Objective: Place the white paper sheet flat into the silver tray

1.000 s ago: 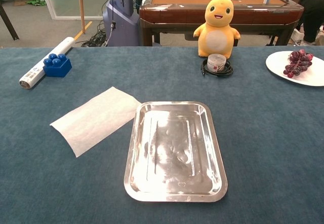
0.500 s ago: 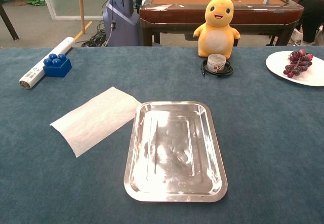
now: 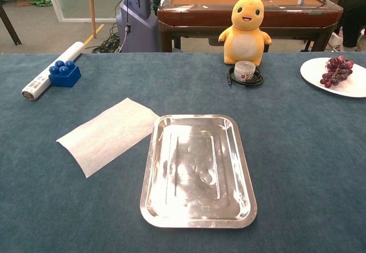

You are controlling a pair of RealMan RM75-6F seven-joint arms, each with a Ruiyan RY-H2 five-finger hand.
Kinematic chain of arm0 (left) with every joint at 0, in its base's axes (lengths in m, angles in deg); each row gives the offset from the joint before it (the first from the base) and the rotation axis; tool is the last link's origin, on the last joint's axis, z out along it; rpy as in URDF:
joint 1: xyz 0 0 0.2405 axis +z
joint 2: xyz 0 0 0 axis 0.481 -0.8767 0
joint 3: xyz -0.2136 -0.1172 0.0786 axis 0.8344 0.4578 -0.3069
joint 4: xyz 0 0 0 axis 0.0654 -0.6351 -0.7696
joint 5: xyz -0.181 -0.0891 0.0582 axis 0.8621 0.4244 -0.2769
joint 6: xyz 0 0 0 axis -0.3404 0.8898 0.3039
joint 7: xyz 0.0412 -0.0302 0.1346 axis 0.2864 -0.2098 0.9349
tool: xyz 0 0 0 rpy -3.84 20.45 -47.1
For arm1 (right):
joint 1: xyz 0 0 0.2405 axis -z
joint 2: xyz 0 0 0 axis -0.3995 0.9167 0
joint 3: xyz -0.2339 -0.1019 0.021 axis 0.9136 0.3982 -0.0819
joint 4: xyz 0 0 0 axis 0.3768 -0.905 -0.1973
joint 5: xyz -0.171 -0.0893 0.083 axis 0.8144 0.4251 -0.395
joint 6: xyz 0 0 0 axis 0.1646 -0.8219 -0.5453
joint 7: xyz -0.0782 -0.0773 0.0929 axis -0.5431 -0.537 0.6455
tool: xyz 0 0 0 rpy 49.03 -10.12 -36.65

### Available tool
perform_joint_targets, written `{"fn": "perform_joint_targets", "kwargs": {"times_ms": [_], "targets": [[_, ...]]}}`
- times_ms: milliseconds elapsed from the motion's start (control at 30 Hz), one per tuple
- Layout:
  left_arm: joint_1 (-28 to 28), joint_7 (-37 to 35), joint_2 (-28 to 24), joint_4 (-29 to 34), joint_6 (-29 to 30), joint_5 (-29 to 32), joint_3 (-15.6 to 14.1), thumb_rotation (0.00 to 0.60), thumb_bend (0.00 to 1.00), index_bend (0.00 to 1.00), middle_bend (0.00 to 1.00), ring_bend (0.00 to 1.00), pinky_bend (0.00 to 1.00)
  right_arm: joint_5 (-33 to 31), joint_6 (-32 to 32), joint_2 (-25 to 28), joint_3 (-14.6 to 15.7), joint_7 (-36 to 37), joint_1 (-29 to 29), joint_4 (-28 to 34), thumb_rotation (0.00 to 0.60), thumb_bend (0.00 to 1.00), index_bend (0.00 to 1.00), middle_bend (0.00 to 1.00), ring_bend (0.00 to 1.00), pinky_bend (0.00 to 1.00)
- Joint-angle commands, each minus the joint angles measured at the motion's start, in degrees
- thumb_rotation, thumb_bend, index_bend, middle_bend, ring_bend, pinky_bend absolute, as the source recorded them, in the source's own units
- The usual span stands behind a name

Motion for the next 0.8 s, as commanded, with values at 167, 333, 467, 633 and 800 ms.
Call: {"fn": "perform_joint_targets", "kwargs": {"times_ms": [167,333,467,633,800], "targets": [[-5.07,2.32,2.51,0.31,-5.96,-2.10,0.16,0.600,0.25,0.33,0.00,0.00,0.05,0.16,0.02,0.14,0.06,0.19,0.00,0.06,0.600,0.03,0.23,0.17,0.08,0.30],[-7.49,6.38,4.89,-0.44,-8.20,-1.86,1.31,0.600,0.25,0.33,0.00,0.00,0.05,-0.15,-0.01,0.41,-0.15,0.83,0.04,-0.02,0.600,0.03,0.23,0.17,0.08,0.30],[-9.29,6.52,6.12,-0.74,-10.38,-0.94,1.83,0.600,0.26,0.33,0.00,0.00,0.05,-0.14,-0.07,0.63,-0.18,1.38,0.09,-0.03,0.600,0.03,0.23,0.17,0.08,0.30],[-10.87,6.58,6.59,-1.03,-12.41,-0.47,1.63,0.600,0.25,0.33,0.00,0.00,0.05,-0.05,0.01,0.75,-0.15,1.70,0.07,0.00,0.600,0.03,0.23,0.17,0.08,0.30],[-11.87,6.64,6.79,-1.39,-13.56,-0.02,1.41,0.600,0.17,0.33,0.00,0.00,0.05,-0.08,0.20,0.77,-0.13,1.78,0.01,-0.03,0.600,0.03,0.23,0.17,0.08,0.30]]}}
